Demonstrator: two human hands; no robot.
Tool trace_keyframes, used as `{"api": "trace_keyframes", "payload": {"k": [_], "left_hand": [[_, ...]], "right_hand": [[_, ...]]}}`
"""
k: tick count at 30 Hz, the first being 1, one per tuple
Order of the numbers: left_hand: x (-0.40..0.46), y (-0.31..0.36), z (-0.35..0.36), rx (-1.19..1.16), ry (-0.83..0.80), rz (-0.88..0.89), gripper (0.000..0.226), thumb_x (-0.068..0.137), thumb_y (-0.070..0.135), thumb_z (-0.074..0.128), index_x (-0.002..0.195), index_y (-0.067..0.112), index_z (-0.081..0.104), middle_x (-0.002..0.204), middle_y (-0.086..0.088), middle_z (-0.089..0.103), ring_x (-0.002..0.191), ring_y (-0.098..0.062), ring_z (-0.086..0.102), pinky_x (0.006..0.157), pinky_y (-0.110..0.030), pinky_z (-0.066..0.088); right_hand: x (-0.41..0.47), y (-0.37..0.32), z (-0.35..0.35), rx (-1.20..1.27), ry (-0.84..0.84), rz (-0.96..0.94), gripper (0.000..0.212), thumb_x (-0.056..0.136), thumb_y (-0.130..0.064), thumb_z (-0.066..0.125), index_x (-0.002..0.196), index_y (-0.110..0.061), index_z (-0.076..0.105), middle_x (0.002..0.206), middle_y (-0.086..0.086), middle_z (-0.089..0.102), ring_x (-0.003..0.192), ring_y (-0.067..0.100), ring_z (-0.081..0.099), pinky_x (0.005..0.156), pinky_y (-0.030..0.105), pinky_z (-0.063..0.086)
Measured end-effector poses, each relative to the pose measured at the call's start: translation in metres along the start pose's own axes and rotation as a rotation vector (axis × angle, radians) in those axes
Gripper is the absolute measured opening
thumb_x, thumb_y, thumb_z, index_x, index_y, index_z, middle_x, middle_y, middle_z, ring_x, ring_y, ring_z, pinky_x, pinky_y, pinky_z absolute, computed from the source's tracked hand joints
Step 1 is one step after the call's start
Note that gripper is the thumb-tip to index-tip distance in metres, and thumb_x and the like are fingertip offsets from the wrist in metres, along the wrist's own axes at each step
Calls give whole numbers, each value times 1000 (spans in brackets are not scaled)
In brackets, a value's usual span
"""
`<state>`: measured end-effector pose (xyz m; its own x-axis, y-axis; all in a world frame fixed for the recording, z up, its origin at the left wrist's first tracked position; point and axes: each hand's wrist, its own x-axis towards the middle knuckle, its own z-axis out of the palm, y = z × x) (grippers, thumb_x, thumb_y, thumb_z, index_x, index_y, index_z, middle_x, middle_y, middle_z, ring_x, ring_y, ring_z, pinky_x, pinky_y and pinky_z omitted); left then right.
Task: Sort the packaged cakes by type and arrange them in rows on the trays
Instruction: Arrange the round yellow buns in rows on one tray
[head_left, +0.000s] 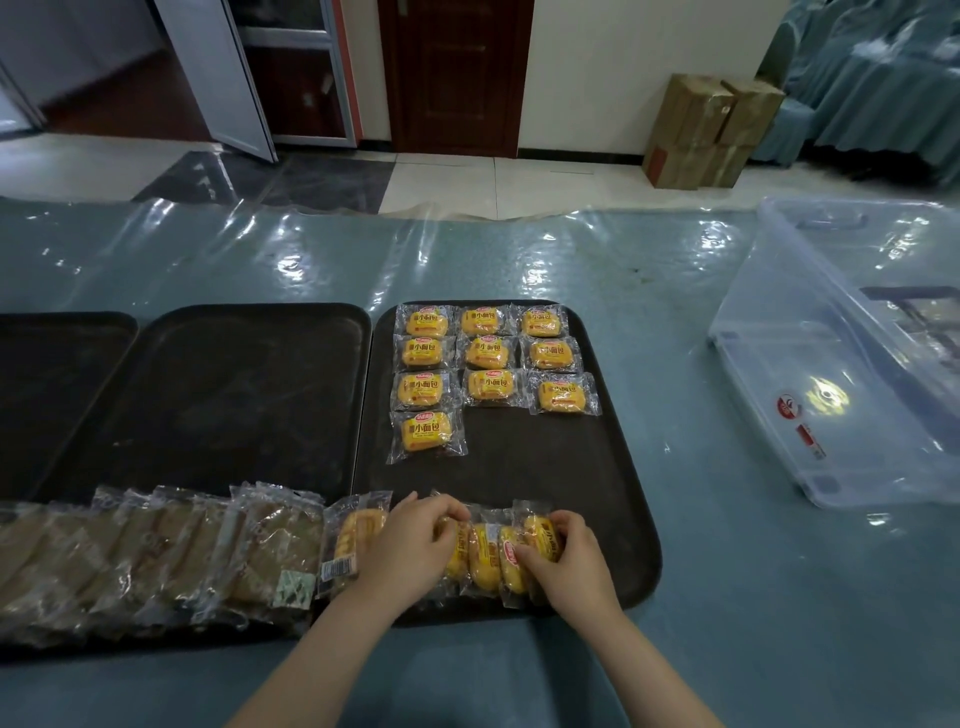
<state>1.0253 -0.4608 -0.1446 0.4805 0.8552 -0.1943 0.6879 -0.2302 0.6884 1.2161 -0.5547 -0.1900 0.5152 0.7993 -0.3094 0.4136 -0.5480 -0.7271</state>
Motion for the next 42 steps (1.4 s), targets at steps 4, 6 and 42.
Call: {"api": "trace_keyframes", "payload": {"k": [4, 6, 42], "left_hand": [[-4, 8, 6, -5, -87, 48, 21, 100, 22, 52, 114, 34, 62, 103, 18, 61, 65, 9, 56, 56, -10, 43], [-4, 8, 9, -17, -98, 50, 21, 99, 27, 54, 118, 35, 60, 112, 22, 60, 80, 10, 58, 66, -11, 48], [11, 14, 4, -716, 60, -285, 15, 100, 20, 55, 111, 27, 62, 107, 6, 71, 99, -7, 67, 86, -27, 54]], "right_hand": [[-1, -7, -2, 28, 21, -48, 61, 81, -38, 78, 132, -25, 47, 123, -8, 52, 110, 8, 54, 93, 25, 50], [-2, -12, -4, 33, 28, -96, 57, 81, -37, 78, 128, -29, 48, 119, -13, 51, 110, 5, 53, 92, 24, 50], [-2, -47, -11, 316, -36, -136, 63, 93, -33, 67, 147, -29, 35, 136, -17, 46, 119, -1, 53, 96, 20, 49]]}}
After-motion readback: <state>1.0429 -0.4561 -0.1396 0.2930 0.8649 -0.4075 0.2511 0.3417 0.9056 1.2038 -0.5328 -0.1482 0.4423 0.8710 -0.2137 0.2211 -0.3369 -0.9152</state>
